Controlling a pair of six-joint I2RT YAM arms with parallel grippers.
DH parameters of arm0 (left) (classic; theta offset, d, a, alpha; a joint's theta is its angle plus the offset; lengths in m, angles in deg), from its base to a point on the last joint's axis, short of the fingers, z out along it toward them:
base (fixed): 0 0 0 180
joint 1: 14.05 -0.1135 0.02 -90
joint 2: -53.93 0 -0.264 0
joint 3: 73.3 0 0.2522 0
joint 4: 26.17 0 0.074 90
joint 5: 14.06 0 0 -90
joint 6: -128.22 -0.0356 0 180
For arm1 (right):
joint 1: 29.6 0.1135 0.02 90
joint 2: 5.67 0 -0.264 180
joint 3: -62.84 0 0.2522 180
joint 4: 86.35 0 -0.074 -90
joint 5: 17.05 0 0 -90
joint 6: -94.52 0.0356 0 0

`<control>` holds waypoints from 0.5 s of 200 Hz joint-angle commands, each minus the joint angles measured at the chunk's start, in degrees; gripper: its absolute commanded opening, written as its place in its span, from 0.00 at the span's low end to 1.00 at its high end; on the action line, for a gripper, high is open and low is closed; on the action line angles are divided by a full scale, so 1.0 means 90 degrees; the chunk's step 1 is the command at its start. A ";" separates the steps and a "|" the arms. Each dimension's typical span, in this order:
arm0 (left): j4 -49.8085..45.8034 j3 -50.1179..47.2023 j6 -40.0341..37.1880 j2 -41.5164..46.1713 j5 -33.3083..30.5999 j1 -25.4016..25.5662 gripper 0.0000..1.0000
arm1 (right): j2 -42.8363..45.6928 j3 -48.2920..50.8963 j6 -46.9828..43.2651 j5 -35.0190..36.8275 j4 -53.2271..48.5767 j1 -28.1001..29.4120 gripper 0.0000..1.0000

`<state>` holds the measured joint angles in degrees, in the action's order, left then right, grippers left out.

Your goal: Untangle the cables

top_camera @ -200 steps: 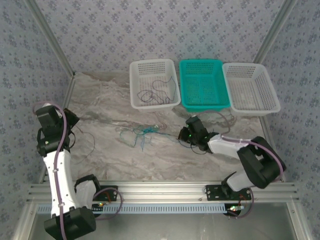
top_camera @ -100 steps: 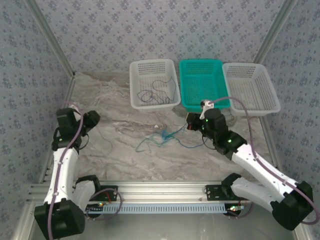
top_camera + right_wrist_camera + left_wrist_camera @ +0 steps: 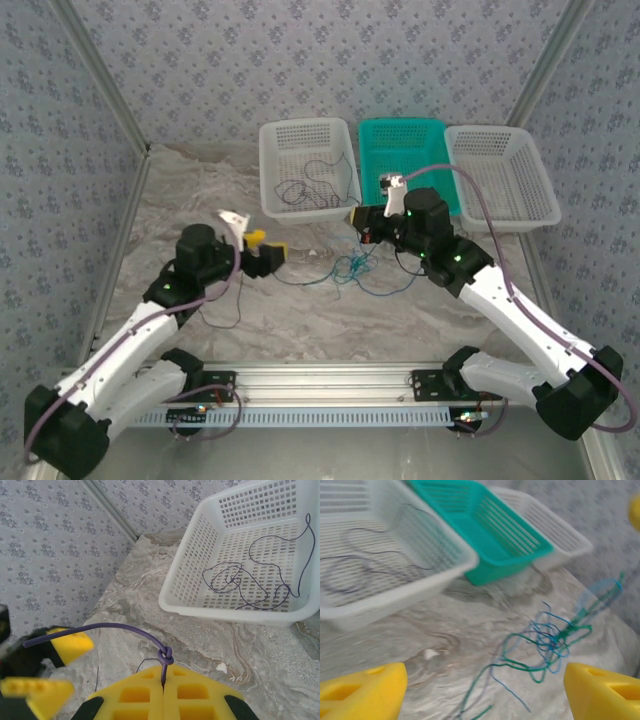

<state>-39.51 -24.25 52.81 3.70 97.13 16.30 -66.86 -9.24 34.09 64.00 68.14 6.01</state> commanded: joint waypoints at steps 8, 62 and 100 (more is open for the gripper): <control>0.1203 -0.0051 -0.1567 -0.0591 -0.0004 0.1080 0.83 | 0.0007 -0.0568 0.0149 -0.0408 -0.0247 0.0020 0.00; 0.3277 0.0915 -0.2248 -0.2838 -0.0747 0.2489 0.99 | -0.0200 -0.0803 0.0663 -0.0667 0.0188 0.0391 0.00; 0.4980 0.1272 -0.2139 -0.4358 -0.3148 0.2741 0.97 | -0.0245 -0.1008 0.1007 -0.0766 0.0266 0.0555 0.00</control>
<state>-8.27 -15.37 34.97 -30.31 84.39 40.50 -69.46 -14.95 39.83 58.73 68.51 10.36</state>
